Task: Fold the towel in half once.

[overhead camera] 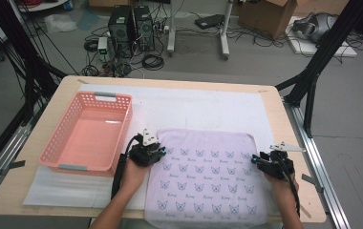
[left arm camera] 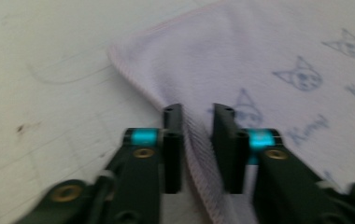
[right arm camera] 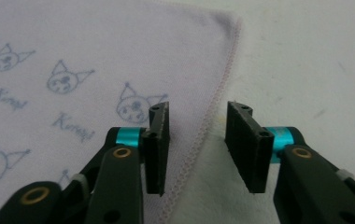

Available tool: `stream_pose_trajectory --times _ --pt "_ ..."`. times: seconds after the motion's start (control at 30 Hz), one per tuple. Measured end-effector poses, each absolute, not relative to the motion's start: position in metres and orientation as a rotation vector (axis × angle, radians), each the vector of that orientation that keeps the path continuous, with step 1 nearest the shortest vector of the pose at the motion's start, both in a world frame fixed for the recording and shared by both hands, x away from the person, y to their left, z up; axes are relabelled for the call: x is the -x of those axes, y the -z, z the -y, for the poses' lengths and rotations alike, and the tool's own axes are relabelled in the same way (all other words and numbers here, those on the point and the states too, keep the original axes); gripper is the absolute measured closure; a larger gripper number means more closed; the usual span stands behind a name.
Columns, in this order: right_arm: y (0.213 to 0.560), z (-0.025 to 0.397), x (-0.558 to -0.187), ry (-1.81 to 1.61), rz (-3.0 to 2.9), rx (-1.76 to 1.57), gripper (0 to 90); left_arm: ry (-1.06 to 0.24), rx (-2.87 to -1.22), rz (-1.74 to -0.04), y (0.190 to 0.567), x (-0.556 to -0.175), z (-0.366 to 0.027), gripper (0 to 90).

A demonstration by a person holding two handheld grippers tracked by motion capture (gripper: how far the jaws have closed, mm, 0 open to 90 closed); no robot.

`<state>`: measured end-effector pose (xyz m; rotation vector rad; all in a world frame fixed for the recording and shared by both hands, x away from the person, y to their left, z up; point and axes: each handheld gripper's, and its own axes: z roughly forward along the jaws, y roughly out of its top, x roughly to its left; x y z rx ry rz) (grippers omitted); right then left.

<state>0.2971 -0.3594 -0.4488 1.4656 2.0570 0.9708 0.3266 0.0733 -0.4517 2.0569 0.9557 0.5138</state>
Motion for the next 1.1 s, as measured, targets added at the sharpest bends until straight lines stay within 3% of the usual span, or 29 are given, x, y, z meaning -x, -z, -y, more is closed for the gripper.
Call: stream_pose_trajectory --times 0.13,0.17,0.6,0.87,1.1 --pt "0.449 0.365 -0.298 -1.031 -2.076 -1.491 85.0 -0.480 -2.036 -0.991 0.452 -0.327 -0.074 83.2" --pt "0.450 0.365 -0.296 -1.051 -2.081 -1.488 86.5 -0.482 -2.034 -0.994 0.452 -0.326 -0.074 83.8" --pt "0.448 0.374 -0.290 -1.176 -2.032 -1.521 88.5 -0.339 -1.820 -1.130 0.445 -0.329 -0.092 85.9" --pt "0.446 0.377 -0.302 -1.137 -2.036 -1.527 88.8 -0.345 -1.797 -1.166 0.431 -0.341 -0.087 86.2" --pt "0.424 0.379 -0.323 -1.145 -1.967 -1.535 88.8 -0.351 -1.727 -1.215 0.411 -0.365 -0.089 86.2"
